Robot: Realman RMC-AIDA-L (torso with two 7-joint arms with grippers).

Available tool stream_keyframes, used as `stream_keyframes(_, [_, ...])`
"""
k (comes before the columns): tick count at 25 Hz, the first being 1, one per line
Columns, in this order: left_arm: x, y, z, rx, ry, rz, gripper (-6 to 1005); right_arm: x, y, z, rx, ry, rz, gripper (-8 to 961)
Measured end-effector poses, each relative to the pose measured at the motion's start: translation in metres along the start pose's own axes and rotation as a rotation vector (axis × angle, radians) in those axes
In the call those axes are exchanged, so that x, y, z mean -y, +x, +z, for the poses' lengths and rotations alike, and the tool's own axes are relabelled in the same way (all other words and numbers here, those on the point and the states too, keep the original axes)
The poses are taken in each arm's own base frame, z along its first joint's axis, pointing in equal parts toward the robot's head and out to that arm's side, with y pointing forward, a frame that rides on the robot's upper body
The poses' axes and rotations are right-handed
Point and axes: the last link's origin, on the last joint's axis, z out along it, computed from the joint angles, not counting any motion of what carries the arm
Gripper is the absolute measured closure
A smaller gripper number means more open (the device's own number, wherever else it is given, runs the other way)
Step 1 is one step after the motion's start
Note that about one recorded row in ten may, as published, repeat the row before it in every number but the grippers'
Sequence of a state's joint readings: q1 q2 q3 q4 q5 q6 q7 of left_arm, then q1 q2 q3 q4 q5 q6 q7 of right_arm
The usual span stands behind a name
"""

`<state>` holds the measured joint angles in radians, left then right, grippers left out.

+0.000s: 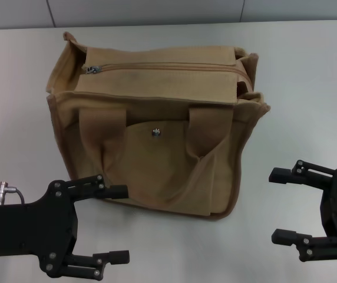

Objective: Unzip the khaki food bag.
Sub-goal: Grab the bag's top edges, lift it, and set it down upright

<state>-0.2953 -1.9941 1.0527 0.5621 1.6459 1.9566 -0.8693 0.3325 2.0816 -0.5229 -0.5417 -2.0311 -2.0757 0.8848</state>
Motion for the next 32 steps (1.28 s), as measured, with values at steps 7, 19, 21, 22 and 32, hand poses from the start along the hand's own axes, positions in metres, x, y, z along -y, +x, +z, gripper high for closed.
stream_keyframes(7, [0.001,0.001,-0.001,-0.009,0.013,0.004,182,0.002,-0.001,0.001,0.001,-0.004,-0.004,114])
stream_keyframes(19, [0.0,0.005,-0.055,-0.101,0.416,0.045,210,0.0,0.001,0.0,0.013,0.019,-0.001,114])
stream_keyframes(21, [0.002,0.001,-0.054,-0.113,0.463,0.029,215,0.001,0.002,0.0,0.007,0.027,-0.002,114])
stream_keyframes(22, [0.002,0.001,-0.054,-0.113,0.463,0.029,218,0.001,0.002,0.0,0.007,0.027,-0.002,114])
stream_keyframes(32, [0.027,-0.018,-0.028,-0.091,0.551,-0.038,241,0.003,0.002,0.001,0.003,0.03,-0.004,114])
